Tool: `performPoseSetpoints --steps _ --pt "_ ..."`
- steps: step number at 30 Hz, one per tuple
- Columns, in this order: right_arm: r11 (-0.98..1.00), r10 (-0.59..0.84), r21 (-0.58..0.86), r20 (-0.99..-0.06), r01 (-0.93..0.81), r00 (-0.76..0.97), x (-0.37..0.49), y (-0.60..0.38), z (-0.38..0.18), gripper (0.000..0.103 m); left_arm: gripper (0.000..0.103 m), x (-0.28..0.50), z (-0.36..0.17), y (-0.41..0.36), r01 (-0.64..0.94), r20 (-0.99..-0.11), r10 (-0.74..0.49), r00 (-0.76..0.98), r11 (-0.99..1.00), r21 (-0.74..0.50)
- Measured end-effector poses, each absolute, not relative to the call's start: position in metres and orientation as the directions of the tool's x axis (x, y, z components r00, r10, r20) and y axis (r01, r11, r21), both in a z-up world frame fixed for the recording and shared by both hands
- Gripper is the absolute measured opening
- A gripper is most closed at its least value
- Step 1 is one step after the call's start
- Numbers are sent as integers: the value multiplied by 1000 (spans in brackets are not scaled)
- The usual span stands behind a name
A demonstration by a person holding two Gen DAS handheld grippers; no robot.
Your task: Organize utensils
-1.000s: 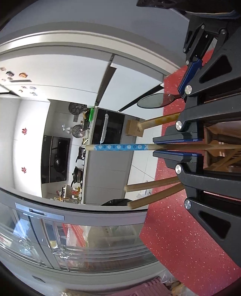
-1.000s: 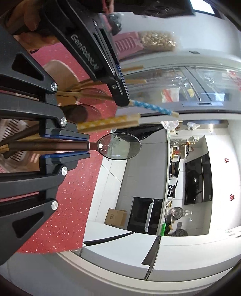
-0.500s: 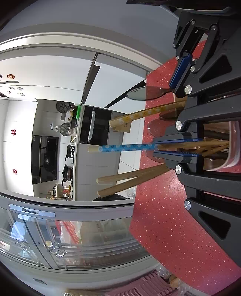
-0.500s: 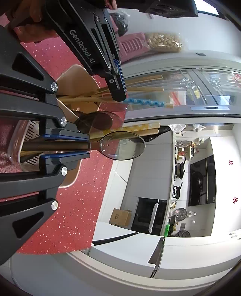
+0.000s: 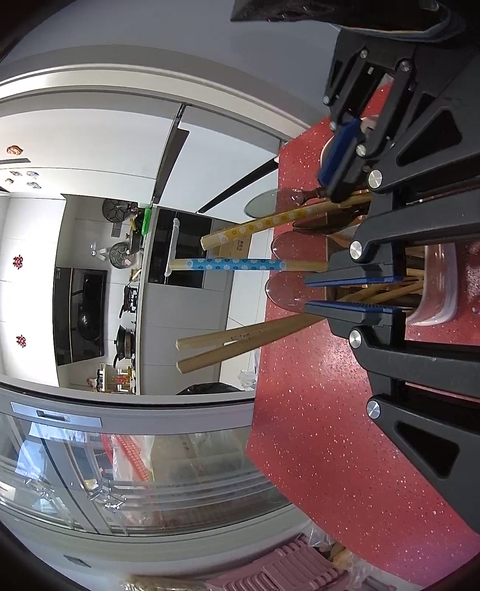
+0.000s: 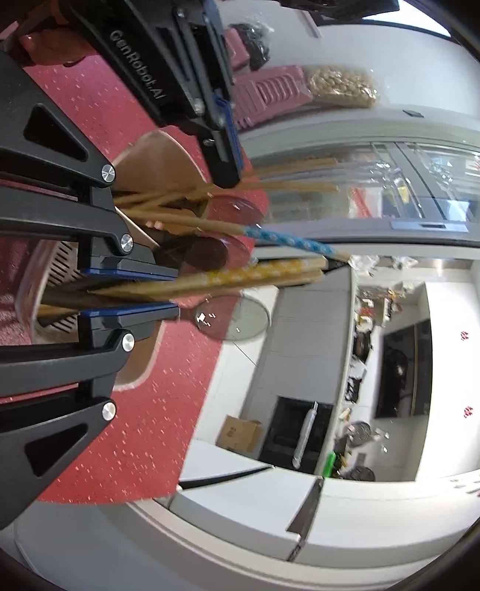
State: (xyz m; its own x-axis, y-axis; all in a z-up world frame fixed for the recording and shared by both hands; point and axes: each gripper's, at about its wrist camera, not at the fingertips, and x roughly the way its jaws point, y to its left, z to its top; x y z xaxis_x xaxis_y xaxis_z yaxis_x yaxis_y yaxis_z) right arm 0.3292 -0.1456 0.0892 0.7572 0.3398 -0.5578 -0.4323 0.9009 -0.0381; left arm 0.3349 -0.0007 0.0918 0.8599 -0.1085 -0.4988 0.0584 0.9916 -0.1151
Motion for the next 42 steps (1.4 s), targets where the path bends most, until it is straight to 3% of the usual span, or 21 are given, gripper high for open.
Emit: performPoseSetpoints --steps 3,7,11,33,42 --pt "901 342 -23 -576 -433 742 326 -148 88 17 35 330 94 3 52 -502 -106 858 991 -120" --pt "905 365 40 -585 -424 724 323 -155 94 32 35 320 96 9 46 -510 -105 854 991 -127" --pt "904 384 85 -594 -420 707 319 -161 102 37 35 309 97 12 45 -527 -98 844 993 -113" --pt "910 384 156 -666 -384 639 262 -163 108 44 36 250 84 35 1 -593 -46 804 997 -76" --pt "910 383 165 -683 -379 623 238 -164 103 52 36 242 73 40 -15 -630 -41 776 996 -83"
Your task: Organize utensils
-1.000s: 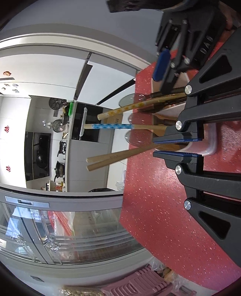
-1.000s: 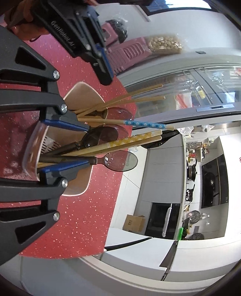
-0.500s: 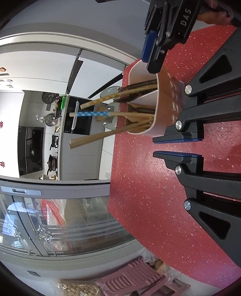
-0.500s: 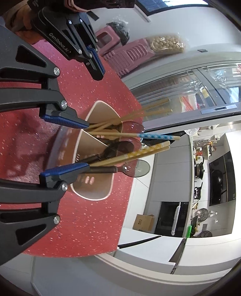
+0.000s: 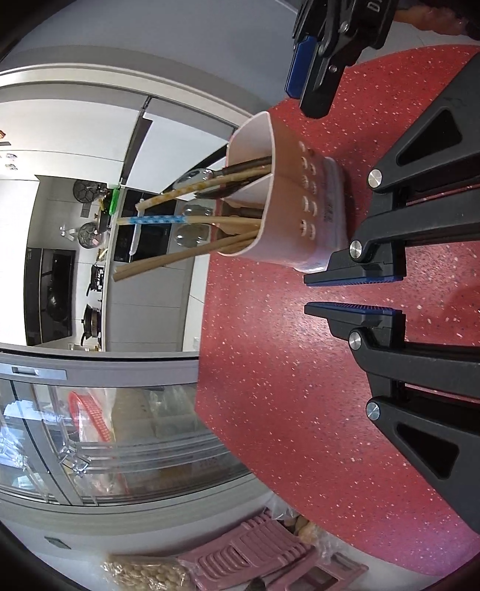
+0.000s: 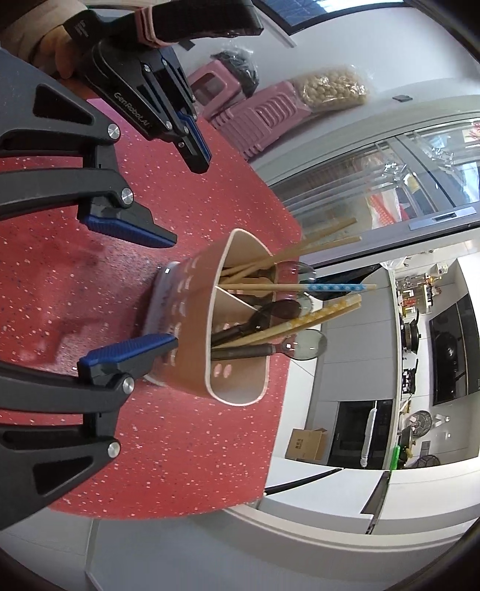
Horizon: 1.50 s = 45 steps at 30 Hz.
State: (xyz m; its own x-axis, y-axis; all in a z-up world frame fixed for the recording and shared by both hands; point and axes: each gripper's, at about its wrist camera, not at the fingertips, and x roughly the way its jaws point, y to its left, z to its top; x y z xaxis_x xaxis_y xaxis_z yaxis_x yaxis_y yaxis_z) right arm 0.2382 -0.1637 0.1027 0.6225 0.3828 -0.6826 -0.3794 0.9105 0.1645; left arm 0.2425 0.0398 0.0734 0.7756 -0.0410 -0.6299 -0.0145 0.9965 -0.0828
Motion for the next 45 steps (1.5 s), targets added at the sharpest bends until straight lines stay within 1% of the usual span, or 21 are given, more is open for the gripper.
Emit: performPoseSetpoints --steps 2,6,7,8,9,11,17,18,20,24,25,26,27,28,30,31,33,34,35,40,45 --pt "911 380 164 -691 -378 615 234 -163 99 52 36 241 71 41 -23 -640 -29 768 997 -72" --pt "915 373 174 -710 -365 597 228 -163 90 53 36 235 62 47 -35 -664 -33 747 995 -89" --pt "916 371 175 -714 -362 594 227 -163 88 53 40 234 60 47 -39 -668 -29 744 995 -87" --pt "916 369 176 -719 -359 589 225 -163 85 53 85 233 58 48 -48 -674 -20 738 995 -82" --pt "917 367 177 -722 -357 587 224 -163 85 53 103 231 57 49 -65 -681 -7 732 995 -80" --pt "919 364 178 -726 -352 584 221 -163 83 53 103 225 56 53 -88 -661 9 751 992 -87" --pt "931 340 180 -747 -319 571 212 -168 75 54 103 217 48 54 -76 -677 11 736 995 -66" --pt "933 335 180 -751 -313 569 211 -168 74 55 103 214 47 53 -72 -679 8 734 995 -66" --pt "935 330 182 -758 -303 562 208 -169 70 60 103 208 44 52 -59 -681 1 732 996 -62" --pt "942 312 174 -771 -287 556 202 -169 65 62 103 191 43 51 -49 -679 15 734 998 -30" --pt "944 305 170 -773 -282 555 200 -170 64 67 103 188 44 51 -49 -679 16 734 998 -29" --pt "946 299 166 -774 -278 558 198 -170 63 74 103 185 44 52 -50 -681 15 732 998 -31" --pt "949 290 159 -773 -271 564 196 -170 62 78 103 183 44 54 -50 -683 11 731 998 -37" --pt "955 275 147 -770 -259 576 193 -171 62 81 103 180 44 55 -53 -684 6 730 997 -47" --pt "967 231 110 -765 -231 601 189 -173 61 82 103 175 44 56 -58 -682 2 731 997 -60" --pt "971 214 99 -763 -217 610 186 -175 60 85 103 171 44 56 -61 -679 2 734 996 -63" --pt "975 204 103 -759 -195 618 182 -179 58 92 103 166 44 55 -63 -672 10 740 997 -54" --pt "977 200 104 -758 -187 621 181 -181 57 101 103 164 44 54 -63 -669 15 743 997 -48" --pt "978 196 106 -754 -178 626 179 -183 57 103 103 161 45 52 -61 -664 18 747 997 -41" --pt "984 174 103 -716 -144 677 167 -189 62 103 103 152 48 49 -47 -655 -3 756 997 -59" --pt "992 126 69 -642 -107 756 152 -191 72 103 103 142 51 44 -40 -625 1 781 998 -49"
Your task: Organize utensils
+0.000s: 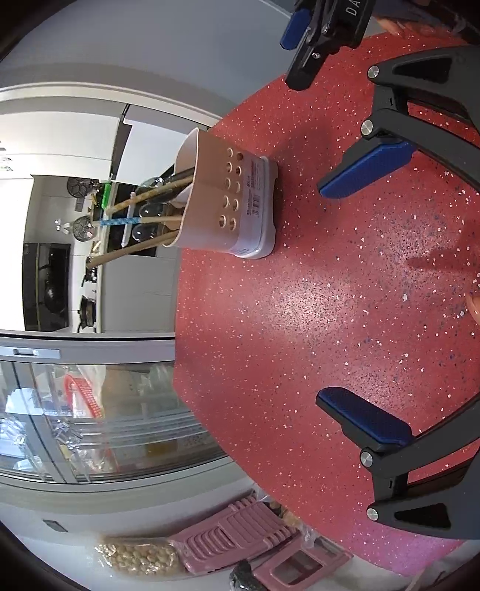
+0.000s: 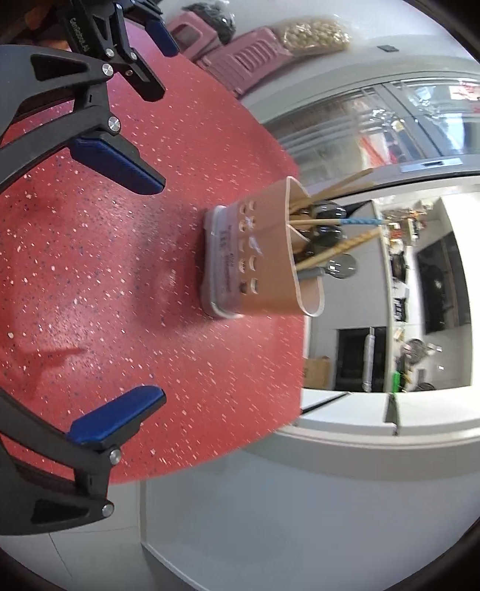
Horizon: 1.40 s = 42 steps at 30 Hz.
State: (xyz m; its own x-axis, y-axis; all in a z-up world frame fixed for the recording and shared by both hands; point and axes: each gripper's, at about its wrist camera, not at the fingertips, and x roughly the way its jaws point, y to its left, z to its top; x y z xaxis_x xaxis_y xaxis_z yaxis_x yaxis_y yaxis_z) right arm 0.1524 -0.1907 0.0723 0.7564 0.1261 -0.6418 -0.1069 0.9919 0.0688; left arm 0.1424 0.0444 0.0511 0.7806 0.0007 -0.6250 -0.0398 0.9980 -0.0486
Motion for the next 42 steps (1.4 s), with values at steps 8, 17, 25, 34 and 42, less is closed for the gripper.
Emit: performPoseSetpoints --steps 8,17,25,34,42 --pt "999 54 27 -566 -47 823 134 -190 64 103 103 129 54 38 -33 -564 11 826 999 -29" --pt "1000 -21 -31 -480 7 877 117 -190 65 103 103 127 52 30 -3 -530 -9 848 1000 -21" --pt "999 -5 -46 -451 -18 893 111 -181 63 103 103 124 47 28 -18 -525 2 851 1000 -26" --pt "999 -3 -45 -435 -18 900 109 -180 63 103 103 123 48 35 -35 -520 5 854 998 -48" --pt "999 0 -41 -434 -20 901 109 -180 63 103 103 123 48 31 -25 -516 5 857 999 -33"
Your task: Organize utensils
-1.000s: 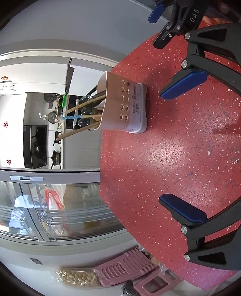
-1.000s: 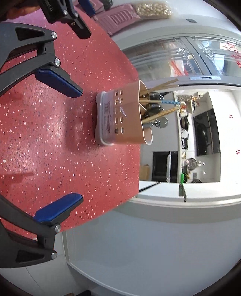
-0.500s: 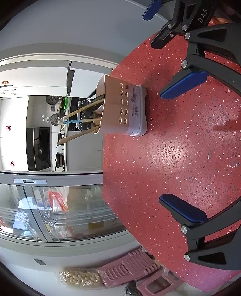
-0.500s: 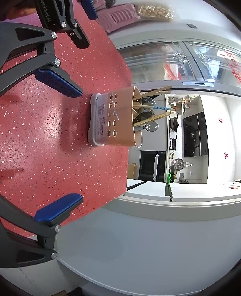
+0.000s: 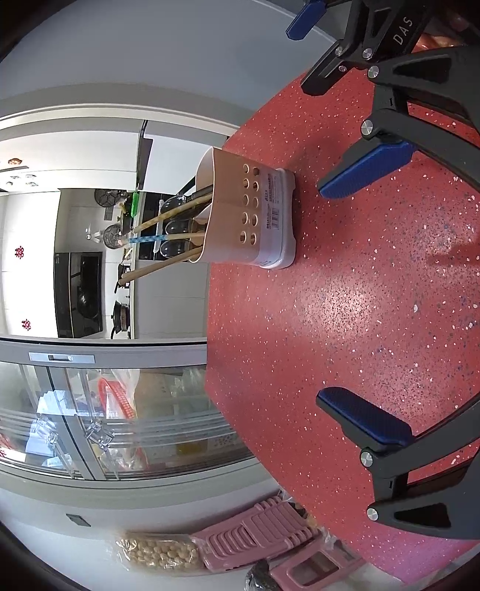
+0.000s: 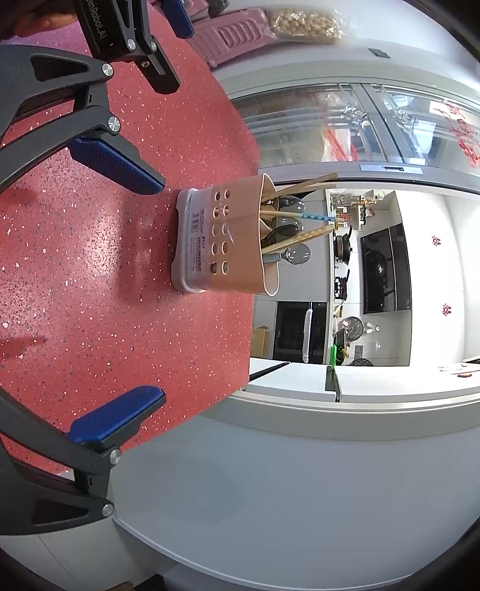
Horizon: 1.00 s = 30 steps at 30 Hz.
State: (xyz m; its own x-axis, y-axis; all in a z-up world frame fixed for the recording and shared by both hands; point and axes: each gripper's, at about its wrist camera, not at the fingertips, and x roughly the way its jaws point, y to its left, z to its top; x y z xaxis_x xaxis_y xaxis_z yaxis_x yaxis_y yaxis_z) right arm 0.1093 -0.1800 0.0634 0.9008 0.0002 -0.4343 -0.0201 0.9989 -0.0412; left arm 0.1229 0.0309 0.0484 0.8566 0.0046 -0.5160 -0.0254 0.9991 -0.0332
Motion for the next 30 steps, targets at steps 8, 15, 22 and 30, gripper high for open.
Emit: performPoseSetpoints --steps 8,15,22,30 --pt "999 4 -35 -436 -21 900 109 -180 63 103 103 123 48 30 -24 -518 4 856 999 -32" --pt "999 5 -29 -437 -20 899 110 -180 63 103 103 123 48 29 -25 -519 6 855 999 -30" --pt "999 4 -29 -437 -18 899 109 -180 63 103 103 123 48 28 -22 -520 5 854 999 -28" --pt "999 7 -28 -437 -21 900 109 -180 65 103 103 122 48 27 -23 -521 5 854 999 -28"
